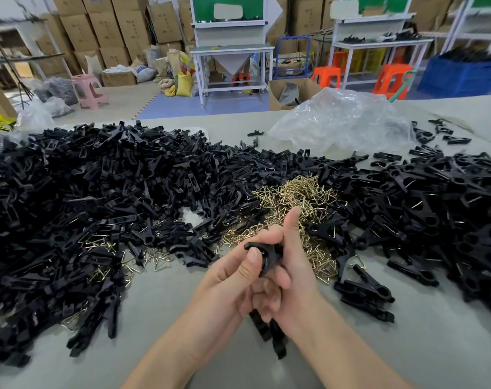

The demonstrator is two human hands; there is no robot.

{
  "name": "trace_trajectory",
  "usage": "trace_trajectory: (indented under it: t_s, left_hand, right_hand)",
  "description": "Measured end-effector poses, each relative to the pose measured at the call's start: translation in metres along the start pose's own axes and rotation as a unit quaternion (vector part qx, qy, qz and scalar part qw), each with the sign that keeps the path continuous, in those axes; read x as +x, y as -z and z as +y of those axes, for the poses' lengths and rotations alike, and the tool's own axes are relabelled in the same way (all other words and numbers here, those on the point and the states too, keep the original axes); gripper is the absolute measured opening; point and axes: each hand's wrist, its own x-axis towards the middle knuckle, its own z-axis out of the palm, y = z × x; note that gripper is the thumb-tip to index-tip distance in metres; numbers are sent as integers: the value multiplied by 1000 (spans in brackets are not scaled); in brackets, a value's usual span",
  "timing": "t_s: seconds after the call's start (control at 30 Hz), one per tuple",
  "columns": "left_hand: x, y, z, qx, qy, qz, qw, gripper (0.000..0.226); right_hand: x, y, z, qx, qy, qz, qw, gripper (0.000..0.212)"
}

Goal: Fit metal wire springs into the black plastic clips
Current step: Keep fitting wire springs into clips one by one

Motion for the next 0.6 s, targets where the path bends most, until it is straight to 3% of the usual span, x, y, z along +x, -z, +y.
trace_trajectory:
  t_s: [0.17, 0.3, 0.5, 0.6]
  left_hand:
    - [4, -8, -5, 5, 12, 38, 999, 55]
    - [7, -18, -13, 9, 37, 89, 995, 58]
    - [4, -20, -15, 58, 17, 93, 994, 28]
    - [5, -24, -14, 74, 7, 103, 992, 24]
  right_hand:
    - [5, -3, -8, 133, 106, 51, 984, 64]
    - [11, 3, -19, 112, 169, 36, 979, 61]
    - [12, 11, -22, 34, 229, 29, 972, 63]
    - [12, 11, -24, 21, 232, 34, 972, 65]
